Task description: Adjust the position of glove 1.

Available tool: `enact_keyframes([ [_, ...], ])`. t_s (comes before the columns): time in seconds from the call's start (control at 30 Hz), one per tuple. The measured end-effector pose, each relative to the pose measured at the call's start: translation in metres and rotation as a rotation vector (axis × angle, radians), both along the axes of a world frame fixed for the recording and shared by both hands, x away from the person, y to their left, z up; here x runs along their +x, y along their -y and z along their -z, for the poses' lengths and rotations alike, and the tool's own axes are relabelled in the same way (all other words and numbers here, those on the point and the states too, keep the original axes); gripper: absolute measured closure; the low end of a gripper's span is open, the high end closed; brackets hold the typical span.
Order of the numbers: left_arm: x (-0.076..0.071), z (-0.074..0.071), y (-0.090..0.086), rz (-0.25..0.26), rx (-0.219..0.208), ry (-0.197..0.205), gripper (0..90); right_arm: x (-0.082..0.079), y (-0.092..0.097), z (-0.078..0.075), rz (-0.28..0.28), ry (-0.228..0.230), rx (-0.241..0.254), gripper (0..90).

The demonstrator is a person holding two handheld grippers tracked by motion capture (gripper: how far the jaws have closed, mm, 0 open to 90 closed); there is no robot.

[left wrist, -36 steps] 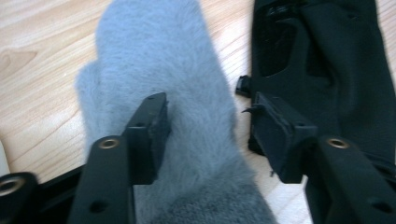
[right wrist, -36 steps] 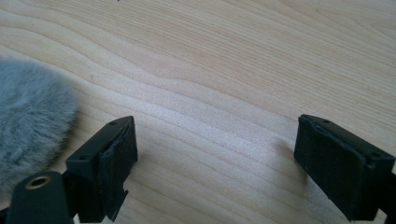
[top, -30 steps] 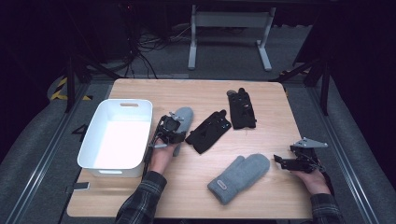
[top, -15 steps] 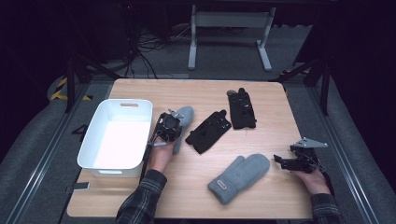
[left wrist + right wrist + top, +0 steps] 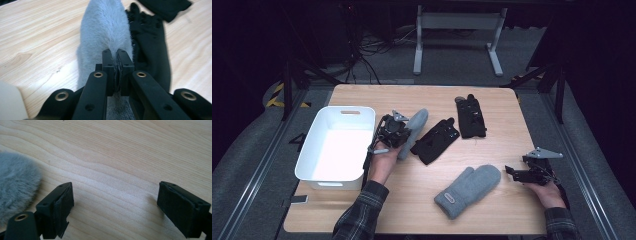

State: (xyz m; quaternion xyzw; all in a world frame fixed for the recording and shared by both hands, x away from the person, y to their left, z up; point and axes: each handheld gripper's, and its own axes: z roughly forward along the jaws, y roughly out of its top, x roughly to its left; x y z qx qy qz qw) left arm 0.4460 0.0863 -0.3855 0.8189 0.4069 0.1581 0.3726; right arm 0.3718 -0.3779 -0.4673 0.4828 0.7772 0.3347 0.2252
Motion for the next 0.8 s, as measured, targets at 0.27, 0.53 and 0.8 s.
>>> enact_keyframes([
  [0.27, -0.007, -0.016, -0.001, 0.125, -0.112, -0.020, 87.1, 0.000, 0.000, 0.000, 0.000, 0.000, 0.000, 14.5],
  [0.53, -0.018, -0.027, 0.004, 0.238, -0.173, -0.006, 87.1, 0.000, 0.000, 0.000, -0.004, 0.002, 0.001, 15.1],
  [0.8, -0.031, -0.036, 0.018, 0.305, -0.217, -0.031, 87.2, 0.000, 0.000, 0.000, -0.005, 0.003, 0.001, 15.3],
])
